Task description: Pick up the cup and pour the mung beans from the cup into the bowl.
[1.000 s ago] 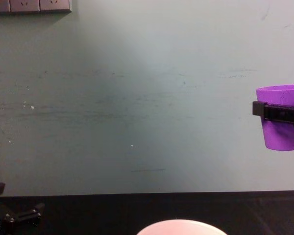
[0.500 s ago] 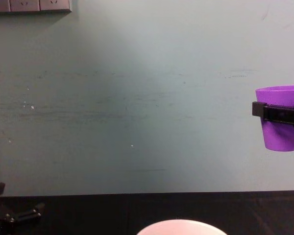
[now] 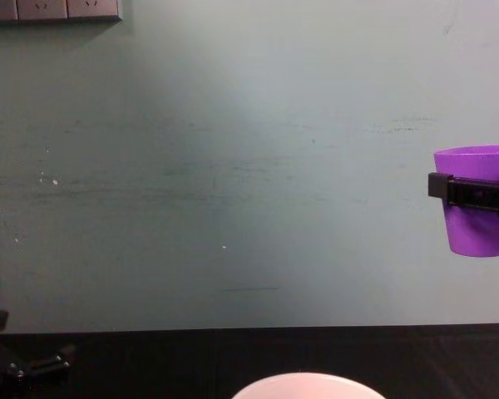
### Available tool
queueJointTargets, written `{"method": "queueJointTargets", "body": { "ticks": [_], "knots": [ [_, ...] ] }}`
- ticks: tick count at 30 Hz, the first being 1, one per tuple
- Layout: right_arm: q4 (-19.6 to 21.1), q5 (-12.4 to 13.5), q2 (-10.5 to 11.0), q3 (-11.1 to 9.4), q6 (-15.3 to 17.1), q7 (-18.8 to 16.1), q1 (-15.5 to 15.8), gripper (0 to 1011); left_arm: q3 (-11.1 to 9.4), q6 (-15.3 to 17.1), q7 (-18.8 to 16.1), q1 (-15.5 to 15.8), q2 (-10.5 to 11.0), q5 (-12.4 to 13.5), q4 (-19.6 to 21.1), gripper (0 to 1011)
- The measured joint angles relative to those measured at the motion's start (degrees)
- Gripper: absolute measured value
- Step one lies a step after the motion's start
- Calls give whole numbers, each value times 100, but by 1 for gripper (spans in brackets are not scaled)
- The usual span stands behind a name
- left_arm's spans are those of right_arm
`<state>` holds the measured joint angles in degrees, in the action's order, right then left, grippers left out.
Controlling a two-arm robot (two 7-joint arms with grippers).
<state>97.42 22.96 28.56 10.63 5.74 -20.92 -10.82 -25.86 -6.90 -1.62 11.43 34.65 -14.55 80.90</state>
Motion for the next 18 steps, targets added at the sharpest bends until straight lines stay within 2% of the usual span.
{"method": "queueJointTargets", "body": {
  "ticks": [18],
  "knots": [
    [0, 0, 0, 0, 0, 0, 0, 743, 0, 0, 0, 0, 0, 0, 0, 1003]
  ]
}}
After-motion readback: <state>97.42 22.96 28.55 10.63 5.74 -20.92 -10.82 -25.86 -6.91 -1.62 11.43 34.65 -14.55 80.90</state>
